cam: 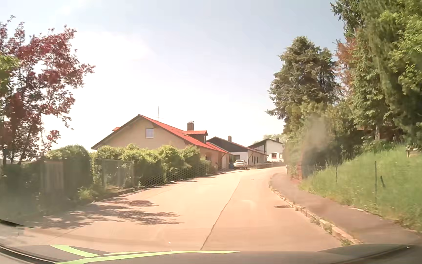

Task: Follow the waypoints while adhering to traffic rules and regulations

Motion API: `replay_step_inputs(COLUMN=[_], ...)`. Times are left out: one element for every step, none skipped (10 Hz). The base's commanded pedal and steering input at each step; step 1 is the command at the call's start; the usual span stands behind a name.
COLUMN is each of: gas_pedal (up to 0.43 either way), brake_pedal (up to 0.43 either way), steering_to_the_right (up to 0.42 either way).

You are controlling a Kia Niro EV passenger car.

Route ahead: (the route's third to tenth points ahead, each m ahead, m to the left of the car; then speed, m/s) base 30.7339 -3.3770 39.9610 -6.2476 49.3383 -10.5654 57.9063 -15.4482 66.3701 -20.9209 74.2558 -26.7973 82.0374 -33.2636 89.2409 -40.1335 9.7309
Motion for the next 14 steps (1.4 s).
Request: replay_step_inputs(gas_pedal=[0.130, 0.079, 0.000, 0.000, 0.000, 0.000, 0.000, 0.000, 0.000, 0.000, 0.000, 0.000, 0.000, 0.000], brake_pedal=[0.000, 0.000, 0.000, 0.000, 0.000, 0.000, 0.000, 0.000, 0.000, 0.000, 0.000, 0.000, 0.000, 0.000], steering_to_the_right=[0.041, 0.039, 0.039, 0.039, 0.039, 0.039, 0.039, 0.039, 0.039, 0.039, 0.039, 0.039, 0.039, 0.039])
